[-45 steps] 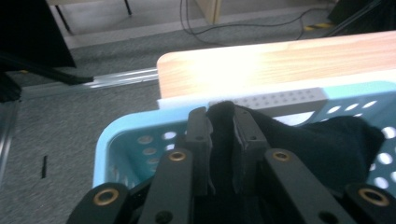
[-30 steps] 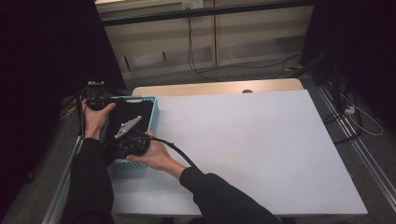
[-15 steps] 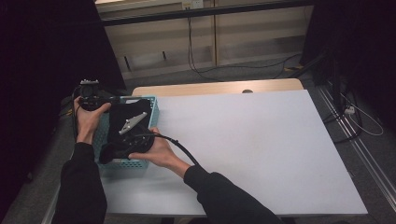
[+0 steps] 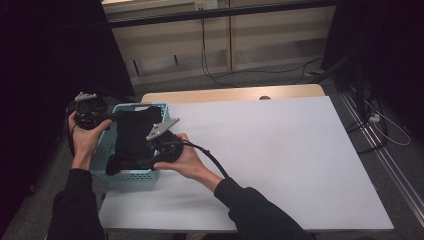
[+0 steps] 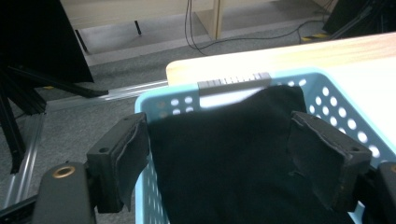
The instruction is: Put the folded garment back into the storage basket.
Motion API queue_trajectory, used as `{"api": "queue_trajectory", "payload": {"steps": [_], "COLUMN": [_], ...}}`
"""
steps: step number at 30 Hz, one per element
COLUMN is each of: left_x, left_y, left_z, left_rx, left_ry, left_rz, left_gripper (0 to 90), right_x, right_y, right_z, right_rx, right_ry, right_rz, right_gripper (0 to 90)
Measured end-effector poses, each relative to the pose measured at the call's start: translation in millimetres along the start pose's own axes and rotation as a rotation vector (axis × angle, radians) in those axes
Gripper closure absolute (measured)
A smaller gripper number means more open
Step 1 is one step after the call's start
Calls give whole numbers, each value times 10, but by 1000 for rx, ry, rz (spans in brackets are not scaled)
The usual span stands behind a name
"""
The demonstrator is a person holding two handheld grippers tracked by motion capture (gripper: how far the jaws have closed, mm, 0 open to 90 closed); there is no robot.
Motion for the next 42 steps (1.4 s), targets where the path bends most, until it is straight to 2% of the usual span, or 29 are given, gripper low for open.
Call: {"api": "queue_trajectory", "payload": {"steps": [9, 12, 18, 24, 31, 34, 39, 41, 42], "left_x": [186, 233, 295, 341, 359, 380, 404, 407, 411], "left_y": [-262, -330, -477, -653, -869, -933, -987, -970, -960], "left_z": [-255, -364, -564, -757, -863, -929, -1064, -1123, -1147], "left_rx": [24, 26, 26, 39, 58, 43, 18, -1, -4], "left_ry": [21, 13, 27, 4, -31, -37, -52, -71, -66], "left_rz": [-29, -28, -21, -33, -48, -51, -69, -92, -102], "left_gripper": [223, 222, 221, 224, 252, 260, 328, 344, 397], "right_x": [-120, -140, -234, -306, -356, -375, -376, -375, -375], "right_y": [-338, -460, -670, -851, -1069, -1142, -1216, -1228, -1230], "right_z": [-237, -350, -532, -724, -909, -973, -1048, -1068, -1074], "right_rx": [29, 35, 23, 15, -15, -31, -35, -35, -35], "right_ry": [4, 17, 30, 34, 43, 43, 46, 44, 46], "right_rz": [-27, -42, -62, -90, -130, -143, -152, -152, -154], "right_gripper": [302, 292, 279, 272, 267, 266, 262, 261, 260]}}
Point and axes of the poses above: each handheld gripper's, and its own axes: y roughly forward along the jaws, z roughly out of its top, x roughly to its right, the point moved 3 cm from there along y, roughly forward along the jaws, and after that the axes turned 5 degrees about z, right-handed, at the moved point
